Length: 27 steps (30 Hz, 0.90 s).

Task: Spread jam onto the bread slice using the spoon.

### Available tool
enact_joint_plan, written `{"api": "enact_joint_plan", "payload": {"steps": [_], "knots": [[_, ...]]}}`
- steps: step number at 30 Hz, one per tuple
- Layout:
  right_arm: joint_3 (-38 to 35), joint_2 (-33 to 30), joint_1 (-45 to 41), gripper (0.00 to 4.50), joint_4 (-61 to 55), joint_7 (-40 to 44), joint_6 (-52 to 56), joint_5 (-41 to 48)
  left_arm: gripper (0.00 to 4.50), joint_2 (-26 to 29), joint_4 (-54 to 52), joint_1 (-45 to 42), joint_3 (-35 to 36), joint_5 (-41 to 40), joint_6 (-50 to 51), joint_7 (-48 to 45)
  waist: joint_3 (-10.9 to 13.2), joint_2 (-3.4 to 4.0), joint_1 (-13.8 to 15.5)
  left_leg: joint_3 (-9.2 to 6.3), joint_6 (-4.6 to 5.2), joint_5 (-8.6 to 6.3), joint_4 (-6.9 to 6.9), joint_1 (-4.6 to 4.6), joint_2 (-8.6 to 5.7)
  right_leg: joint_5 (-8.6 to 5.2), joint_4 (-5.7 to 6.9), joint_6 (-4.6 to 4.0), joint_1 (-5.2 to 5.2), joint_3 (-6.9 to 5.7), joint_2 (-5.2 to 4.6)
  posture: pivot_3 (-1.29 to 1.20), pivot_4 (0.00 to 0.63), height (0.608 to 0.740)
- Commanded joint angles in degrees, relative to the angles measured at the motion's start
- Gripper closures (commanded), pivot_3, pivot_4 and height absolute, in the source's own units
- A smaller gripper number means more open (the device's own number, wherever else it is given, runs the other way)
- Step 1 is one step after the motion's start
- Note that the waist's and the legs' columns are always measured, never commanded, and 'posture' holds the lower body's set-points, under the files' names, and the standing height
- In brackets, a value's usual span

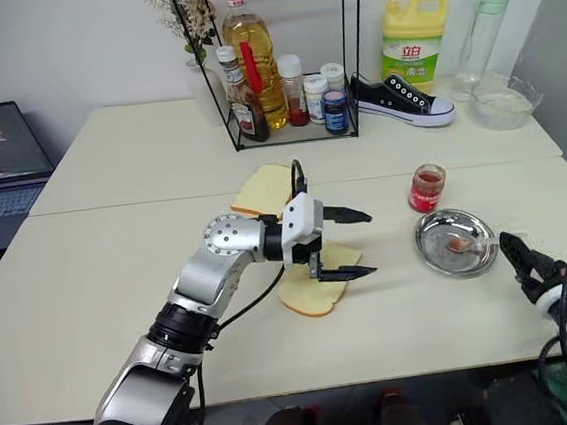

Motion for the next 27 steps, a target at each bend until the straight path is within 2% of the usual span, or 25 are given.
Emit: {"api": "enact_joint_plan", "payload": {"steps": [1,10,14,22,25,27], "knots": [[-1.69,0.89,-3.07,0.0,3.1,-1.12,-1.58,3.4,0.03,-0.41,-1.43,-1.2,1.43,0.21,-0.72,0.94,-0.01,0.02,0.01,0.01,0.0,0.0,0.0,0.0,0.0,0.0,0.0,0.0,0.0,0.01,-0.01,0.0,0.15,0.74],[-1.45,0.84,-6.95,0.0,10.83,-0.74,-3.32,3.31,0.03,0.83,-5.72,1.94,1.49,0.01,1.62,2.33,-0.04,0.06,0.0,0.04,0.0,0.0,0.0,0.01,0.01,0.0,0.02,0.0,-0.02,0.04,-0.02,0.0,0.15,0.74],[-0.85,1.31,-7.96,0.0,10.99,-1.56,-3.32,3.42,0.03,0.87,-6.23,1.95,1.61,-0.07,2.24,2.64,-0.04,0.07,0.01,0.05,0.01,0.0,0.01,0.01,0.0,0.0,0.03,0.0,-0.02,0.04,-0.02,0.0,0.15,0.74],[-1.14,0.69,-12.34,0.0,18.51,-0.06,-5.4,1.97,0.03,0.67,-7.47,2.02,1.35,-0.07,3.11,2.83,-0.05,0.08,-0.01,0.09,0.01,0.01,0.0,0.02,0.01,0.0,0.04,0.0,-0.02,0.06,-0.02,0.0,0.15,0.74],[-0.85,0.98,-12.18,0.63,18.85,0.26,-5.57,1.6,0.0,0.93,-7.53,1.96,1.41,0.21,3.01,2.89,-0.05,0.09,0.01,0.09,0.01,0.01,0.0,0.01,0.01,0.0,0.04,0.0,-0.02,0.07,-0.02,0.0,0.15,0.74],[-0.85,1.22,-12.1,1.34,18.85,0.48,-5.68,1.75,0.0,1.14,-7.53,1.96,1.33,0.49,2.73,2.85,-0.05,0.09,0.0,0.1,0.01,0.01,0.01,0.01,0.01,0.0,0.04,0.0,-0.02,0.08,-0.02,0.0,0.15,0.74]]}}
